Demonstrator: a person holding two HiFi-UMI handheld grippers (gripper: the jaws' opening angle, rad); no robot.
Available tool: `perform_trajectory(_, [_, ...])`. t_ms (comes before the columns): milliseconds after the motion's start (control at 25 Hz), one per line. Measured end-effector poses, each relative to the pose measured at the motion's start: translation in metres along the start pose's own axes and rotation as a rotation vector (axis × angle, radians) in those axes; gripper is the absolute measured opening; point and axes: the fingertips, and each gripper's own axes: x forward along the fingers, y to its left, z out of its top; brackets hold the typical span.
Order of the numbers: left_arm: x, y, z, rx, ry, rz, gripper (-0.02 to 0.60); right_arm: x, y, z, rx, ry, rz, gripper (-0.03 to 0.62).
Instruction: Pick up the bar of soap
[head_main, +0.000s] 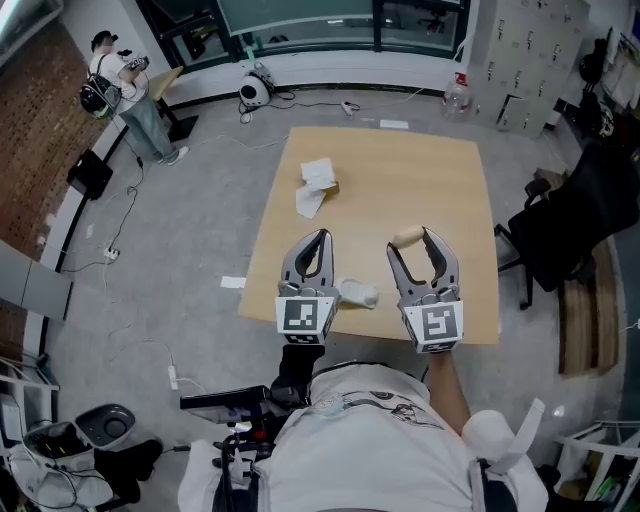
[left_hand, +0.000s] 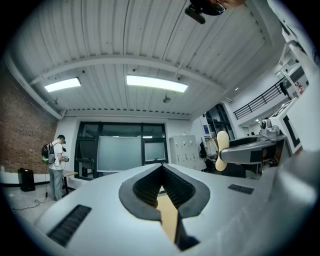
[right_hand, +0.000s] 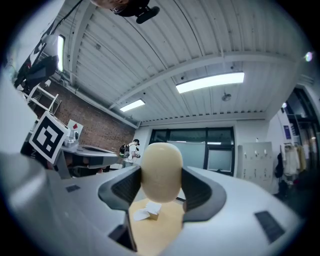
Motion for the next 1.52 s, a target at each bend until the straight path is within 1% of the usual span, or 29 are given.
perform_trajectory(440, [0.000, 0.006, -0.010, 0.002, 0.022, 0.011, 0.003, 0.004, 0.002, -0.005, 0.006, -0.007, -0.006, 0.245])
perform_trajectory(680, [0.000, 0.005, -0.009, -0.001, 0.027, 0.002, 0.003, 0.004, 0.003, -0.004, 0.000, -0.001, -0.013, 0.245])
perform_trajectory(1520, [0.001, 0.008, -0.012, -0.022, 0.036, 0.019, 0.003, 0.006, 0.001, -0.009, -0.006, 0.000, -0.018, 0.245])
